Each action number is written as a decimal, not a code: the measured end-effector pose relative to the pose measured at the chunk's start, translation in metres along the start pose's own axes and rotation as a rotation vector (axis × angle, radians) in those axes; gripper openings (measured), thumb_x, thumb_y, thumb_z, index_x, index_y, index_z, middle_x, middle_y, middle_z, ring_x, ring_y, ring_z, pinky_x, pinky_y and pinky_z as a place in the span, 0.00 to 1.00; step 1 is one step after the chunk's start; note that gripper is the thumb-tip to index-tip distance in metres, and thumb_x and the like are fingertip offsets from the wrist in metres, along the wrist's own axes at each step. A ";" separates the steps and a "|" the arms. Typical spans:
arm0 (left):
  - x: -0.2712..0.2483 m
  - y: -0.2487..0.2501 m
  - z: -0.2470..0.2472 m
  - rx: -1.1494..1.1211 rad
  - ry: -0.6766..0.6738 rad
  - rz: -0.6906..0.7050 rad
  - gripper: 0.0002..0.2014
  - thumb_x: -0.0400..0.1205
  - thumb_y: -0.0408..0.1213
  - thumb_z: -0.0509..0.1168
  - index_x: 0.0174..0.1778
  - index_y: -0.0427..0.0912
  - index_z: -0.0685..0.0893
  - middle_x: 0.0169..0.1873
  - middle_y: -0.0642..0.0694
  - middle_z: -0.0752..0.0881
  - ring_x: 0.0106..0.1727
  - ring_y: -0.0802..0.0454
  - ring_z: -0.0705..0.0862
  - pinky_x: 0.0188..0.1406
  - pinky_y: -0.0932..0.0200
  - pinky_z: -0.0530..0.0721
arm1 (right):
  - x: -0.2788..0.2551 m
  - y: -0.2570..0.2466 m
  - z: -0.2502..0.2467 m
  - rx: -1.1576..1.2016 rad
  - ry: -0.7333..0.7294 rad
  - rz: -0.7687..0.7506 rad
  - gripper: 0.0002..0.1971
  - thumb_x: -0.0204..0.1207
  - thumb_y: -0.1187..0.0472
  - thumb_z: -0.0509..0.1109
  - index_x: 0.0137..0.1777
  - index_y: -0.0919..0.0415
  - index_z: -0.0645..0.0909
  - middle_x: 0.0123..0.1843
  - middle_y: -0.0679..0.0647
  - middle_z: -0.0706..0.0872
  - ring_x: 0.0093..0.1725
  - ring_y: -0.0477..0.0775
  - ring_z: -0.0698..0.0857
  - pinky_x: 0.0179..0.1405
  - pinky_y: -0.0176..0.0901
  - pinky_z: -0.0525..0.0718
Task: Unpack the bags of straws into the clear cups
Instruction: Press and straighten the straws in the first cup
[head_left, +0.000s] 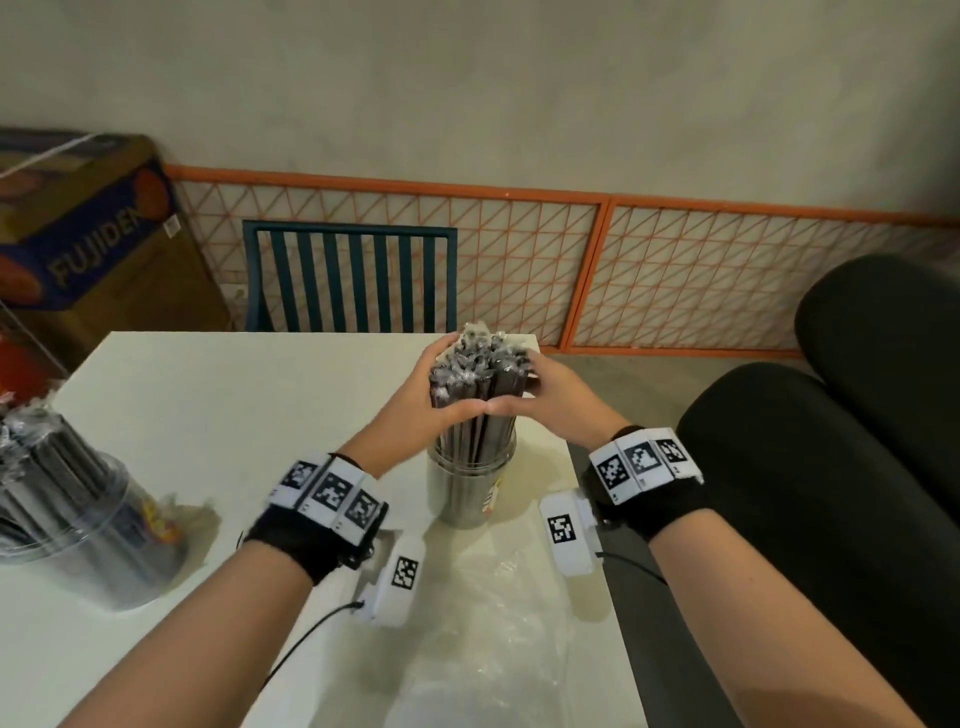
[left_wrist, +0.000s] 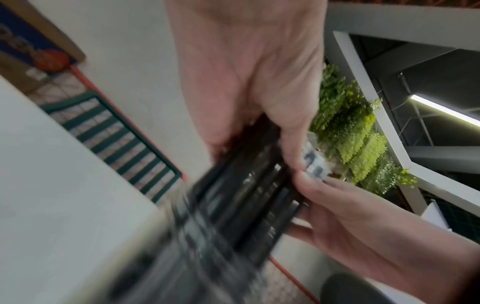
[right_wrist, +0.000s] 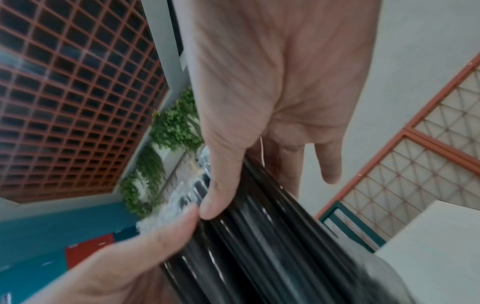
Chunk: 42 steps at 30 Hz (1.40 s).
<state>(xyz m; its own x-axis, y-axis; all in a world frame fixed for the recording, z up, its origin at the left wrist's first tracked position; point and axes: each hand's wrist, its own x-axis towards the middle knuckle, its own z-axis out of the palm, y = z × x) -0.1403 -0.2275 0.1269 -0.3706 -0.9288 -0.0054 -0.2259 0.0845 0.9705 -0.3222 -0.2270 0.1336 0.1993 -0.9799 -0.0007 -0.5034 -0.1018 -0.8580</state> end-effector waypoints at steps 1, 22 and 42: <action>0.002 0.003 -0.009 0.010 -0.079 -0.026 0.43 0.75 0.35 0.72 0.80 0.55 0.52 0.72 0.51 0.70 0.68 0.59 0.74 0.62 0.67 0.76 | -0.001 -0.002 -0.005 0.026 -0.043 0.001 0.34 0.68 0.61 0.79 0.74 0.57 0.69 0.67 0.50 0.80 0.67 0.48 0.78 0.68 0.37 0.76; 0.001 -0.002 -0.007 -0.061 -0.082 0.010 0.45 0.71 0.38 0.75 0.79 0.55 0.55 0.71 0.55 0.73 0.69 0.61 0.76 0.69 0.59 0.75 | 0.014 0.001 -0.010 0.049 -0.212 0.029 0.41 0.66 0.62 0.81 0.77 0.57 0.64 0.71 0.52 0.77 0.70 0.48 0.77 0.73 0.45 0.74; -0.001 0.001 0.008 0.007 0.058 0.053 0.40 0.76 0.40 0.70 0.80 0.47 0.54 0.65 0.56 0.73 0.58 0.72 0.76 0.49 0.85 0.75 | -0.001 0.002 0.000 -0.077 -0.013 -0.011 0.35 0.71 0.52 0.75 0.76 0.59 0.67 0.70 0.50 0.80 0.67 0.47 0.78 0.68 0.40 0.75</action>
<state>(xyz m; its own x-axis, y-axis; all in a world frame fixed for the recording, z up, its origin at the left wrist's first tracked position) -0.1472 -0.2233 0.1260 -0.3294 -0.9422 0.0604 -0.2134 0.1366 0.9674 -0.3231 -0.2263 0.1314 0.2161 -0.9764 0.0017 -0.5642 -0.1263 -0.8159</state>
